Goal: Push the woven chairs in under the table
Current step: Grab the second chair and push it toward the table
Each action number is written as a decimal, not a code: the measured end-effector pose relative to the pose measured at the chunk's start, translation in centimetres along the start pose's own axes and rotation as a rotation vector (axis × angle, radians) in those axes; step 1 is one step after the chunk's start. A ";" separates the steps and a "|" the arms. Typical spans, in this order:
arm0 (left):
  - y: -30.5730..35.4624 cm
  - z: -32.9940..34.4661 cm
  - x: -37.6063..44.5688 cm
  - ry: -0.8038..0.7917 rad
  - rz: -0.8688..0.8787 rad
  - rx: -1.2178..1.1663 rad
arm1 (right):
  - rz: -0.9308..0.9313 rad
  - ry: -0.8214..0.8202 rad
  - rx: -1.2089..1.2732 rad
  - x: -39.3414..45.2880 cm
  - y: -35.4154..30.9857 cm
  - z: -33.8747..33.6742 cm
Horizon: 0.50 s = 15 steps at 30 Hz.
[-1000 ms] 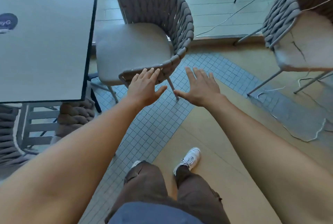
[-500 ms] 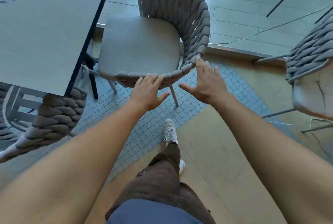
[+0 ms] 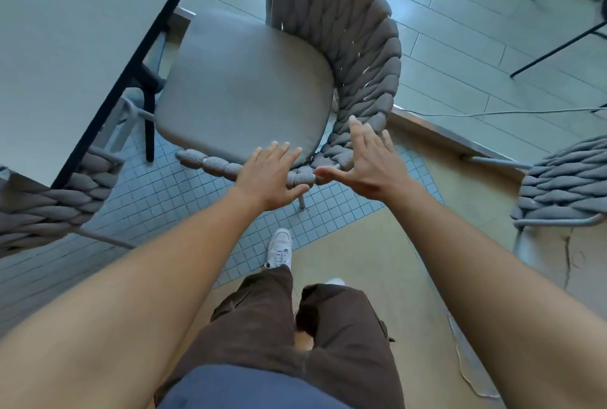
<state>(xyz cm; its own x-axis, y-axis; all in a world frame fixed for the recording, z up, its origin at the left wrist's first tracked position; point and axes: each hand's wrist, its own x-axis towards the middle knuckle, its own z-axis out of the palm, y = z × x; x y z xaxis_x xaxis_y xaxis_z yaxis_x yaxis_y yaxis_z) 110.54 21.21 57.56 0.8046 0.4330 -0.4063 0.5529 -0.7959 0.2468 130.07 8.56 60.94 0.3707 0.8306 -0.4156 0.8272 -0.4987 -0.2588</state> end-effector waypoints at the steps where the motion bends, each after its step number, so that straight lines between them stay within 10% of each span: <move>1: 0.3 0.0 0.3 -0.006 0.001 -0.010 | -0.019 -0.019 -0.014 0.5 0.5 -0.1; 15: 7.9 2.4 7.6 -0.060 -0.185 -0.090 | -0.581 -0.309 -0.450 10.4 9.4 -1.8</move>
<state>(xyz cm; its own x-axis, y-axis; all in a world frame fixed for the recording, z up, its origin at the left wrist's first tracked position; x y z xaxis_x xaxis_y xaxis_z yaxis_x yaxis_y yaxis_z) 120.47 17.21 54.36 0.6749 0.5403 -0.5026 0.7093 -0.6630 0.2396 142.48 12.91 55.72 -0.2512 0.7881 -0.5619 0.9678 0.1954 -0.1585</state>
